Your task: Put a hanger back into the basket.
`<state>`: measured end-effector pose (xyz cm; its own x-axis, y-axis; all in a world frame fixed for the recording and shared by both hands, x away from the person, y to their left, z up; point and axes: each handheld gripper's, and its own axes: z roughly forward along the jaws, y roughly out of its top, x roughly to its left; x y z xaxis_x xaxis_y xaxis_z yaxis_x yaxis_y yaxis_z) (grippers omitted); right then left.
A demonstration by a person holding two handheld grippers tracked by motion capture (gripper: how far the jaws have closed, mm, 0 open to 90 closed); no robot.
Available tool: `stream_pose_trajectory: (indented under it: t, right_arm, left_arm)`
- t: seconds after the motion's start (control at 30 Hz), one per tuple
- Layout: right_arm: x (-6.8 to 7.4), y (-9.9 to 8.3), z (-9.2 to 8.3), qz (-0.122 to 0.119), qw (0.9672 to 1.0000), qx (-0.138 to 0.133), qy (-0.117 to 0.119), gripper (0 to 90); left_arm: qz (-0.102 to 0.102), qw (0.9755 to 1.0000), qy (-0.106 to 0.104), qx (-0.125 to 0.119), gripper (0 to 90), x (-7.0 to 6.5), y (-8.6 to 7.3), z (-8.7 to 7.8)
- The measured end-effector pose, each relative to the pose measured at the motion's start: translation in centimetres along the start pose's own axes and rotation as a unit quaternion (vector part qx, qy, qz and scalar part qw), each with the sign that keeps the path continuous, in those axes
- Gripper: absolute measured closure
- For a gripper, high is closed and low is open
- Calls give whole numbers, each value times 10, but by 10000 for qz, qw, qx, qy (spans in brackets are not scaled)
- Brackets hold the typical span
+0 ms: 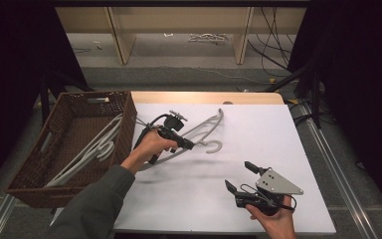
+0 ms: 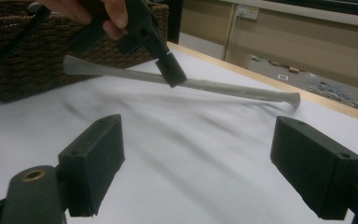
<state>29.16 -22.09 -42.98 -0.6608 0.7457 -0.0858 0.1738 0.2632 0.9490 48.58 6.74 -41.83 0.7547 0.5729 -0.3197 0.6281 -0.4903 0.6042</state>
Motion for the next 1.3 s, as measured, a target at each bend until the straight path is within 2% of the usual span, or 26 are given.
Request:
stream_pose_trajectory:
  t: [0.4,0.6,0.63,0.7,0.77,0.83,0.9,1.03,1.3]
  right_arm:
    - [0,0,0,3,10000,11,11,183]
    - [1,0,0,10,10000,9,5,184]
    - [1,0,0,9,10000,7,4,183]
    - [0,0,1,-8,10000,4,2,183]
    - [0,0,1,-2,10000,-2,1,183]
    - [1,0,1,5,10000,3,9,183]
    - [1,0,1,8,10000,-7,0,184]
    - [1,0,2,-5,10000,1,-3,184]
    - [1,0,1,-1,10000,14,3,185]
  left_arm:
    - [-346,9986,-162,-364,827,10,4,-23]
    - [-476,9968,-213,-601,827,16,3,-34]
    - [-496,9970,-197,-558,827,16,4,-37]
    - [-569,9956,-256,-702,827,19,4,-41]
    - [-598,9951,-209,-754,827,20,4,-46]
    - [-586,9952,-256,-746,827,23,4,-50]
    - [-600,9951,-150,-774,827,24,5,-55]
    - [-659,9928,-186,-982,827,25,10,-69]
    - [-614,9909,-134,-1192,827,21,18,-94]
